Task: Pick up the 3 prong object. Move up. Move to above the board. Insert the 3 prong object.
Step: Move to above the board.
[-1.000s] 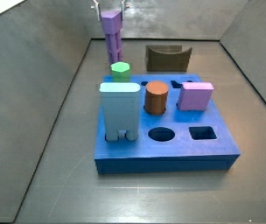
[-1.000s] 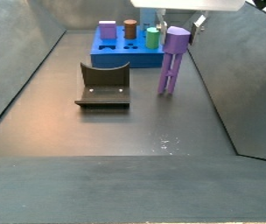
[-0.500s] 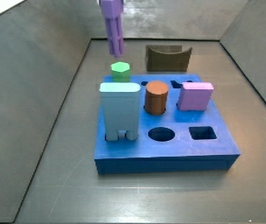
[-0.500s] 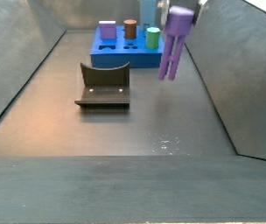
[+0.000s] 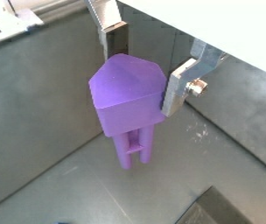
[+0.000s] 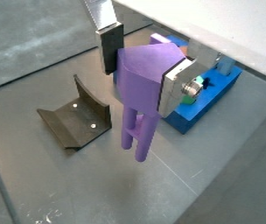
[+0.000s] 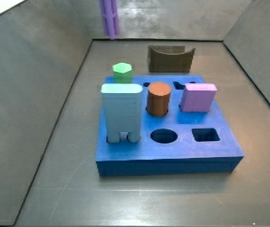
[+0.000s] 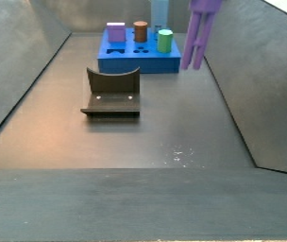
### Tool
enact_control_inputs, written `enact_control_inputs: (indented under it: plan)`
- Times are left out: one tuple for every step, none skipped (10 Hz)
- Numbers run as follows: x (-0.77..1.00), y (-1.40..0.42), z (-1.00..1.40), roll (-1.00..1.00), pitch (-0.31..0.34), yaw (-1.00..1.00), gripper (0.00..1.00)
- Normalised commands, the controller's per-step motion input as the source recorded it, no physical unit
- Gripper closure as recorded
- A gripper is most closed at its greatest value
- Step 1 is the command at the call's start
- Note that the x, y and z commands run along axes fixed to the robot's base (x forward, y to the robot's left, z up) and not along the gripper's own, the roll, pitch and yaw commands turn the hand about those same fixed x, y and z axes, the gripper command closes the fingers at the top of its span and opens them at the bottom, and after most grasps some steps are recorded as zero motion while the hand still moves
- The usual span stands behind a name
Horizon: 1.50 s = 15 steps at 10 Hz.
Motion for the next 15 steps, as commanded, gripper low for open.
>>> enact_control_inputs:
  plan:
    - [-0.1,0.12,1.0,0.03,0.114,0.0,1.0]
    - [-0.08,0.1,1.0,0.03,0.1,0.0,1.0]
    - [-0.07,0.1,1.0,0.03,0.094,0.0,1.0]
    - [-0.04,0.07,0.86,0.03,0.09,0.0,1.0]
    - [-0.02,0.05,0.7,0.03,0.087,0.0,1.0]
    - [0.0,0.03,0.44,0.03,0.091,0.0,1.0]
    - [0.0,0.03,0.34,0.03,0.092,0.0,1.0]
    - [0.27,-1.0,0.02,0.25,0.402,-0.5,1.0]
    - [0.28,-1.0,-0.01,0.25,0.385,-0.49,1.0]
    - [0.29,-1.0,0.0,0.2,0.339,-0.28,1.0]
    - [0.31,-1.0,0.01,0.08,0.272,-0.1,1.0]
    - [0.32,-1.0,0.0,0.03,0.211,-0.02,1.0]
    - [0.32,-1.0,0.01,0.0,0.166,-0.01,1.0]
    - [0.33,-1.0,0.01,-0.01,0.133,0.0,1.0]
    - [0.33,-1.0,0.02,0.01,0.117,0.0,1.0]
